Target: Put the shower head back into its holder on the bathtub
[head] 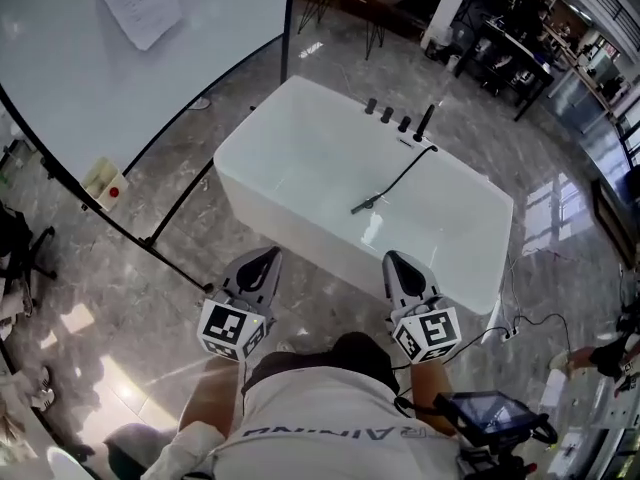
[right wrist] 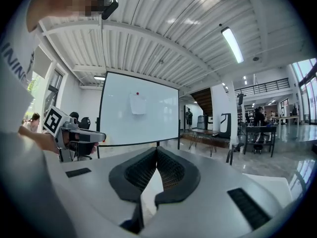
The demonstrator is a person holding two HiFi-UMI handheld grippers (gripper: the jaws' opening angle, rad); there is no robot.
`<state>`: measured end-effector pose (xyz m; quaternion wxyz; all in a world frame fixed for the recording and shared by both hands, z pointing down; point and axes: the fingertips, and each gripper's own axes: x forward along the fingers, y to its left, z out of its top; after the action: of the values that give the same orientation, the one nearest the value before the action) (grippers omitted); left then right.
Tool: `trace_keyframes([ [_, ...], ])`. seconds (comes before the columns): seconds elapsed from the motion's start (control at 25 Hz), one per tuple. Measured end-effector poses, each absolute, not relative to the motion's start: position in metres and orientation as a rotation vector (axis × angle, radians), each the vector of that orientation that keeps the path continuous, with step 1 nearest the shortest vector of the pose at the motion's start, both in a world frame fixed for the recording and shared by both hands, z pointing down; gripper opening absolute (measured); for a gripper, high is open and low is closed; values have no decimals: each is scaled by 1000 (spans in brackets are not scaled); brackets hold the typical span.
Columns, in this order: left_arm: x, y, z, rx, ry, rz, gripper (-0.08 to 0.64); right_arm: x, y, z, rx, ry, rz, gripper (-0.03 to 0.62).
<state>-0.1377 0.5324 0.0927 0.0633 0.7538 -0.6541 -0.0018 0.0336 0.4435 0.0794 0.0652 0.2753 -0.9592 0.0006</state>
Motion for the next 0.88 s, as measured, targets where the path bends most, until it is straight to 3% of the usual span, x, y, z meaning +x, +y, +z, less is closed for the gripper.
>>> trace_keyframes([
  [0.88, -85, 319, 98, 2417, -1781, 74, 15, 88, 251, 92, 1059, -2880, 103, 10],
])
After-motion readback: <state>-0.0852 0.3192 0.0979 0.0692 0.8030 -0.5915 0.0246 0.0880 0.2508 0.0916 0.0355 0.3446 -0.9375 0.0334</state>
